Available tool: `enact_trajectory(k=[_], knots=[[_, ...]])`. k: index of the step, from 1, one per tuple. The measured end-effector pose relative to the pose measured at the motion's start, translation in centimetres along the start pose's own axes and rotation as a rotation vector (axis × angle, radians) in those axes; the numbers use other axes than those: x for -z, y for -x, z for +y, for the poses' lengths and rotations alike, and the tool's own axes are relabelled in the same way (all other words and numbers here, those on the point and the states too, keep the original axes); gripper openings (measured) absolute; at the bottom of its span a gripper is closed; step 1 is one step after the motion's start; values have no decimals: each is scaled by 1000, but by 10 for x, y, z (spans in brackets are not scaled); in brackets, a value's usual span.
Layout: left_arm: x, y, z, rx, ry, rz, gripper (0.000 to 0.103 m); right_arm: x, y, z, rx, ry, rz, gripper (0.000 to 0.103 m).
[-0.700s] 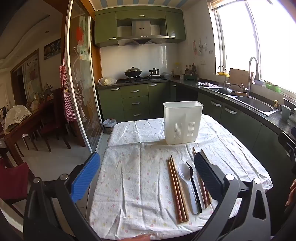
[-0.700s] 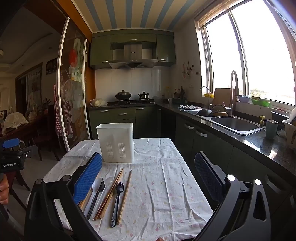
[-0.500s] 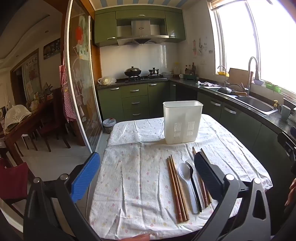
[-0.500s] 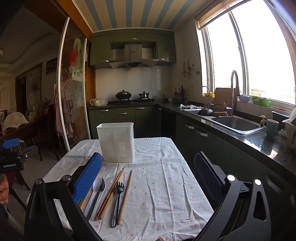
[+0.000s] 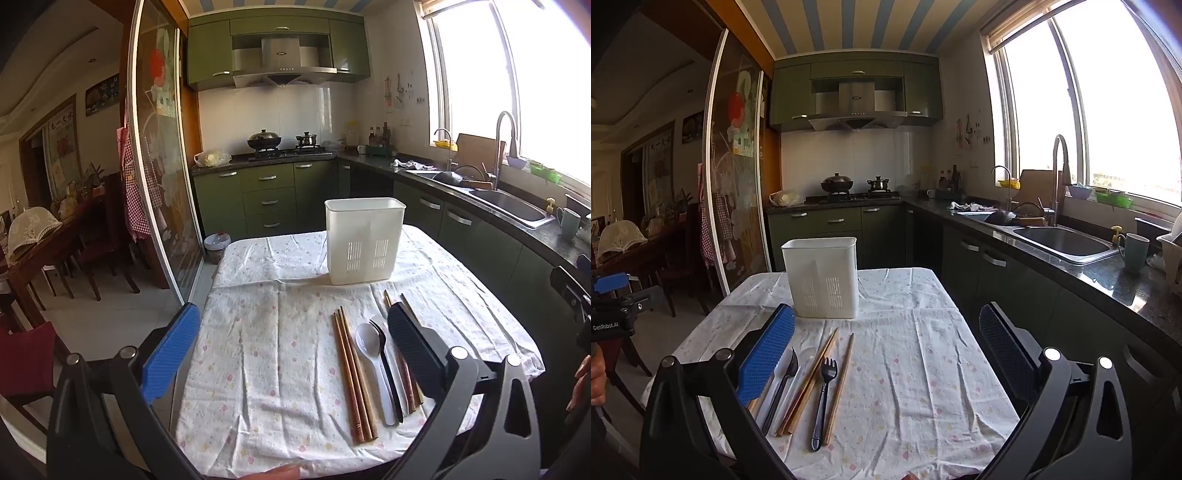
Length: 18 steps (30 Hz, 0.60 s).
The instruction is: Organize utensils
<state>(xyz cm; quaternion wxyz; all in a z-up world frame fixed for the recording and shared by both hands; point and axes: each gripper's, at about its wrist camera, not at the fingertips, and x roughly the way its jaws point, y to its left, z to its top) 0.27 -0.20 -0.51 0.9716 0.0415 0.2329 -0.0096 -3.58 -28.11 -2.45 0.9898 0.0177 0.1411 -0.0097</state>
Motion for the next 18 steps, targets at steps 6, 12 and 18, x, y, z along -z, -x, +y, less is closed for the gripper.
enact_trajectory(k=[6,12,18], knots=[[-4,0,1,2,-2,-1,97,0,-1,0,1,-2,-2,99],[-5,0,1,1,-1,0,97,0,-1,1,0,-2,-2,99],[-5,-1,1,-3,1,-2,97,0,-1,1,1,-1,-1,99]])
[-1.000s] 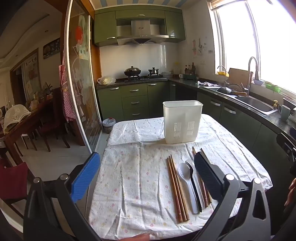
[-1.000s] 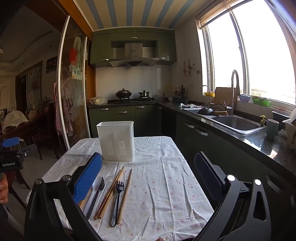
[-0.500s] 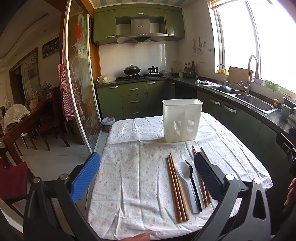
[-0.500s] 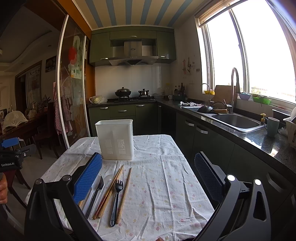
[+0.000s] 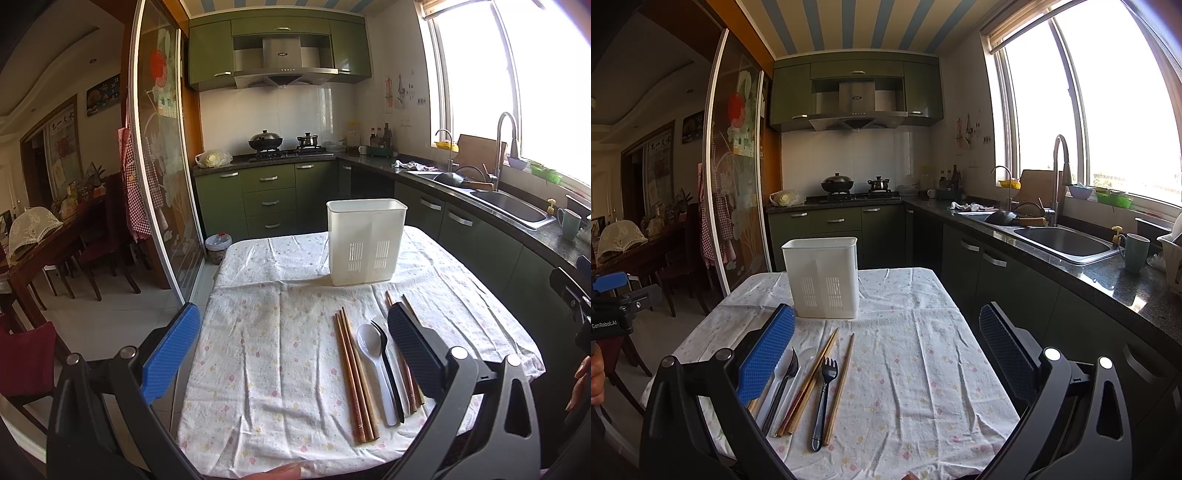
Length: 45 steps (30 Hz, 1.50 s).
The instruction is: Organize utensils
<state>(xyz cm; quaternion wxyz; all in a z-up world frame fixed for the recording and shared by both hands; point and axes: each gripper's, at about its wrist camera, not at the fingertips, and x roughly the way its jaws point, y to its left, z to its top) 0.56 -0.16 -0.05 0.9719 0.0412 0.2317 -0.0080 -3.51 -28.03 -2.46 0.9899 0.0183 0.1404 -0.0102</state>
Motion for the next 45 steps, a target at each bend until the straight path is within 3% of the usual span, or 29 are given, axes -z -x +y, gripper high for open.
enact_trajectory(k=[45], knots=[[3,2,6,5,2,9,97,1,-3,1,0,-1,4,99]])
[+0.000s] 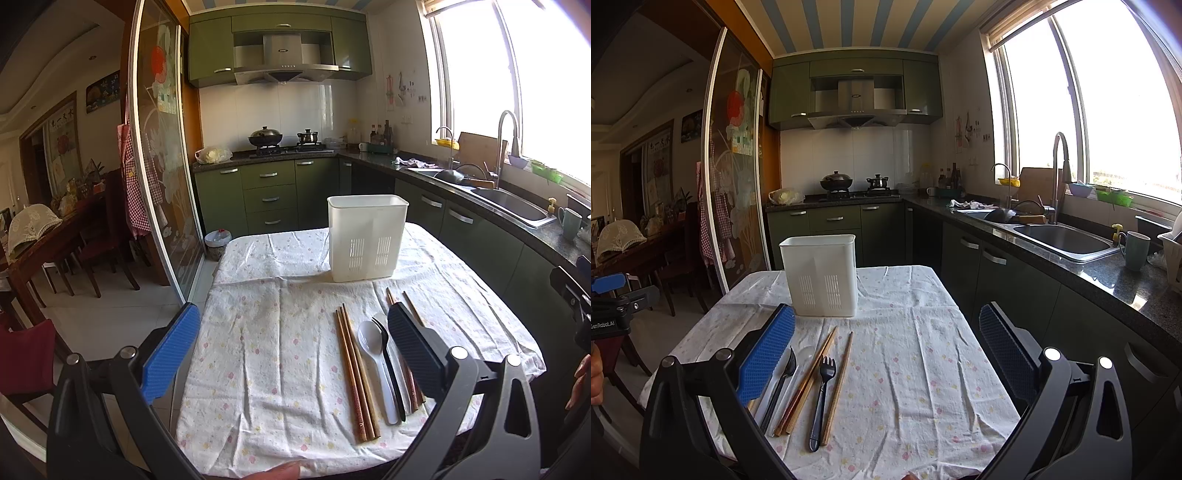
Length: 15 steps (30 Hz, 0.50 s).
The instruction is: Organize utensils
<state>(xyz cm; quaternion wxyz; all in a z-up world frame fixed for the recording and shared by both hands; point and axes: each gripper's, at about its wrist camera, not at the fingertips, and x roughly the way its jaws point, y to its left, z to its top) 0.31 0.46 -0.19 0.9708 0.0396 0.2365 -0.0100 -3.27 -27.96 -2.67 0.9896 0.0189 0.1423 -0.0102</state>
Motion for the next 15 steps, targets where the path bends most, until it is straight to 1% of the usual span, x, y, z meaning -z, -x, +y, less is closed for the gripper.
enact_trajectory(k=[5,7,10,11,13,15], knots=[[4,-6,-2,30,11,34,97,0,0,0,0,-1,1,99],[4,-12,-1,52,35,72,97,1,-1,0,-1,-2,0,99],[4,-19,2,36,68,108,97,5,-3,-2,1,-4,-3,99],[5,-20,2,32,69,112,97,6,-4,-3,2,-5,-3,99],[5,-21,3,47,73,114,97,7,-5,-3,2,-7,-3,99],[6,-19,2,60,71,99,97,8,-5,-3,1,-4,-1,99]])
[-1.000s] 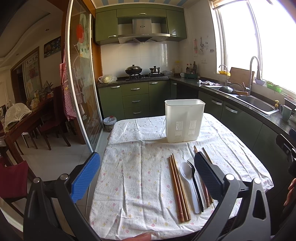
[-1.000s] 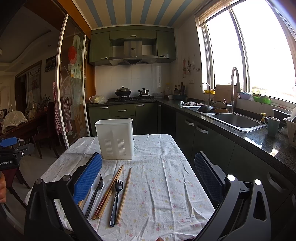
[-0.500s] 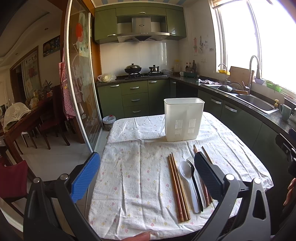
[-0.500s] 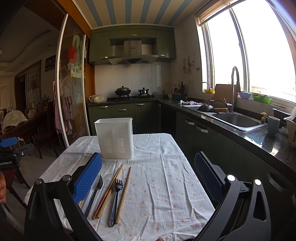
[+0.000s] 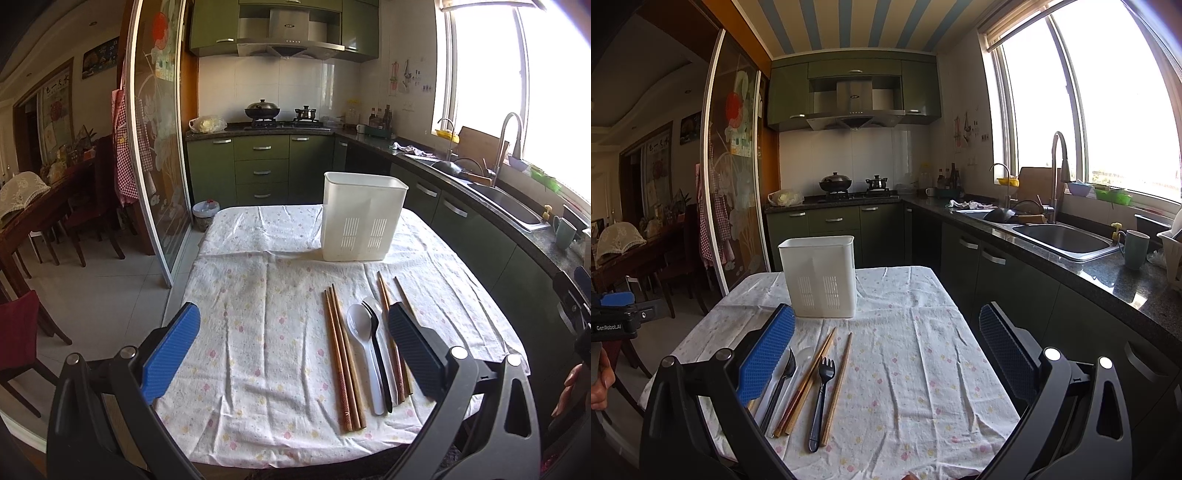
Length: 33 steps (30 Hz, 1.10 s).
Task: Organize utensils
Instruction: 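Move the left gripper over the black fork and close on it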
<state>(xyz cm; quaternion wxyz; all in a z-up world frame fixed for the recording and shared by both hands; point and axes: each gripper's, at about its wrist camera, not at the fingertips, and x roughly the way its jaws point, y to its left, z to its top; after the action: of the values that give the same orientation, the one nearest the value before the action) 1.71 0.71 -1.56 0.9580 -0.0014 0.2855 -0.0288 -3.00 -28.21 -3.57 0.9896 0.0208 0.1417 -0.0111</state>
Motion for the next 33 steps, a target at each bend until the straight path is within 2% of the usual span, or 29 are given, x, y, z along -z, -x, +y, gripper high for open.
enact_trajectory(k=[5,9,11,16,23,24,27,28,31,33], knots=[[-2,-3,-2,36,8,14,97,-1,-3,1,-19,7,26,99],[-8,-19,-4,123,40,102,97,-4,-21,2,-83,9,117,99],[-12,-32,-8,151,45,163,97,-5,-38,0,-123,0,192,99],[-18,-76,-25,278,64,384,97,-4,-84,-9,-227,-69,389,99],[-12,-130,-62,379,59,630,97,-5,-105,-18,-227,-90,452,99],[-10,-139,-66,389,66,674,95,-4,-107,-19,-230,-95,461,99],[-4,-165,-75,390,79,778,77,-3,-114,-23,-225,-91,484,99],[-2,-174,-78,397,82,803,74,-2,-115,-23,-226,-88,488,99],[3,-192,-82,401,117,850,72,0,-117,-25,-221,-82,495,99],[5,-201,-86,408,123,866,64,1,-117,-28,-219,-85,496,99]])
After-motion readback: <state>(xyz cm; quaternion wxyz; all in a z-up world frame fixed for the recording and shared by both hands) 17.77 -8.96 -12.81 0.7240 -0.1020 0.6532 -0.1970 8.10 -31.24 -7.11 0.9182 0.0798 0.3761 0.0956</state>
